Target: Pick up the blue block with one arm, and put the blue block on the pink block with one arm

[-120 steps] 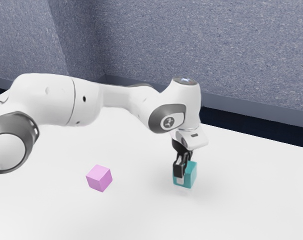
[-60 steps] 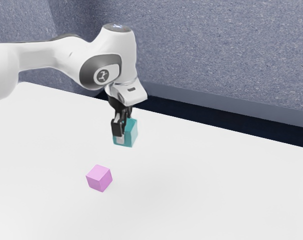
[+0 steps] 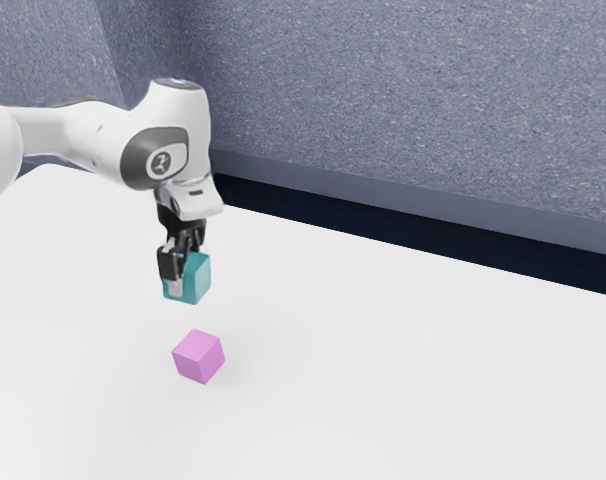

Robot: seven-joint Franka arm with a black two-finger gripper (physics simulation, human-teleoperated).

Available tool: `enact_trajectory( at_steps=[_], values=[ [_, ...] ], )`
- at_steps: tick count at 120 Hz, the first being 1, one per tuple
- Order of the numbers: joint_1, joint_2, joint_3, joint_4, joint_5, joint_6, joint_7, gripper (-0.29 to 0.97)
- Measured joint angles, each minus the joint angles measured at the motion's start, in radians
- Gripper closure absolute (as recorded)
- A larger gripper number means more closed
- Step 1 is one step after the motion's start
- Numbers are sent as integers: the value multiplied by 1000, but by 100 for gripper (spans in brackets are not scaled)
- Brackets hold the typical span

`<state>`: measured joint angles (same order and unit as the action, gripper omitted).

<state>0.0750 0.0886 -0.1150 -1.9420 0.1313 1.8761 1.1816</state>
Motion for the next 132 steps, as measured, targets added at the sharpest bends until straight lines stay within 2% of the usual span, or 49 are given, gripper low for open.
enact_trajectory(
  at_steps=[20, 47, 74, 92, 132],
  values=[
    [38, 26, 0, -43, -14, 41, 92, 31],
    [44, 21, 0, -117, -20, 204, 191, 31],
    [53, 13, 0, -194, -29, 304, 262, 31],
    [50, -17, -1, -264, -42, 344, 297, 31],
    [35, -19, -2, -300, -73, 375, 350, 31]
  ],
)
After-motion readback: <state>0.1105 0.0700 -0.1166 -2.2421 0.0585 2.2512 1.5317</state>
